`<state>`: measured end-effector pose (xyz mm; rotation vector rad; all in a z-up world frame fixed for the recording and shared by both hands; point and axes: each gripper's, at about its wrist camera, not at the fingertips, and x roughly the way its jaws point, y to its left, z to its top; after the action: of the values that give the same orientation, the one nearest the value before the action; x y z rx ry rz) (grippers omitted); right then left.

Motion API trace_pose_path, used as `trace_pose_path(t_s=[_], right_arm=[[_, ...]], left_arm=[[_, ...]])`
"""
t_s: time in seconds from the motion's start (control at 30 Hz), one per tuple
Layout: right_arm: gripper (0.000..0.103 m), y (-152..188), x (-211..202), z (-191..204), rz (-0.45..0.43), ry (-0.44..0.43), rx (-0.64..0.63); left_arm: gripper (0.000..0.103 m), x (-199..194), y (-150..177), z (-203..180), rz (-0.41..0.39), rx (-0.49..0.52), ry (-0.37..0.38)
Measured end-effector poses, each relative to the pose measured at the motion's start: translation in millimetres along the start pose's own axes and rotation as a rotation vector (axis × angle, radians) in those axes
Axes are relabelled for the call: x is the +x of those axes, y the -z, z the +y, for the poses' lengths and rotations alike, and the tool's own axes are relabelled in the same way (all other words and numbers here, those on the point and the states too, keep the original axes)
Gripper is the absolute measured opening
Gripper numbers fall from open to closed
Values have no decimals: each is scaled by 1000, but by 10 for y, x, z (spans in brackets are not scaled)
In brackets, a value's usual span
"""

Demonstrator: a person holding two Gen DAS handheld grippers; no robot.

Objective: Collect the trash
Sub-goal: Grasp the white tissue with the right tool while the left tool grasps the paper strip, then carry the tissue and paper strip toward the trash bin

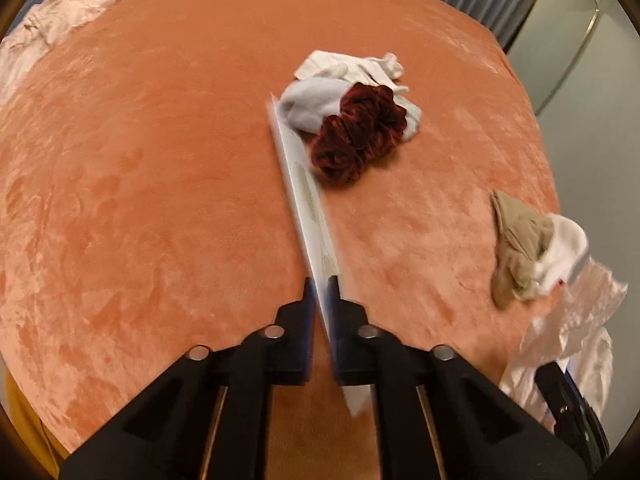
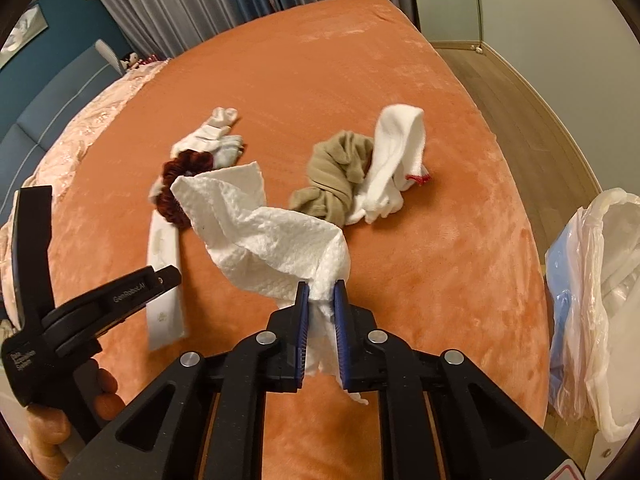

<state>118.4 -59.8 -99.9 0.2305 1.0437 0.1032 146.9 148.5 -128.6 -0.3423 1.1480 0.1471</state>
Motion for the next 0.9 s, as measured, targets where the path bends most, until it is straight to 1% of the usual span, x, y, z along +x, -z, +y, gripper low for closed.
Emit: trace_pose_path(t_s=[0.1,0.17,0.4,0.47,0.5,0.53,0.57,0.6,0.63,0.7,0.8,0.87,0.9], right_arm=[[12,-16,-208,96,-38,-19,-24],[12,-38,-350,136,-64,-34,-27],[12,-120,-763,182,-138,-58,-26],[12,-122,-810,146,-143,-49,-24],[12,-112,-817,133,-142,-47,-21],[12,-101,-822,118,-141,-44,-18],[12,-81,-823,85,-139,-39,-12],[12,-60,-819,52,-136,-35,-7],[12,-43,-817,35,-133,-31,-3],[12,-6,-804,-20,-126,-22,8],[12,30,-782,-86,-113,-15,19],[12,38,-755,-120,-104,-8,19],[12,40,-740,-131,-100,-8,21]], left_arm=[[3,-154,66,46,-4,-23,49],[0,-260,115,27,-23,-1,54],[0,-640,193,-138,-98,52,87],[0,-603,167,-125,-81,31,96],[3,-541,154,-102,-62,18,107],[15,-463,131,-104,-42,11,90],[25,-381,133,-80,-26,6,80],[46,-287,122,-64,-9,-4,60],[53,-205,120,-45,2,-17,46],[53,-2,115,-9,39,-34,21],[52,215,104,31,88,-65,9],[52,231,95,11,73,-62,4],[49,236,93,-7,73,-58,3]])
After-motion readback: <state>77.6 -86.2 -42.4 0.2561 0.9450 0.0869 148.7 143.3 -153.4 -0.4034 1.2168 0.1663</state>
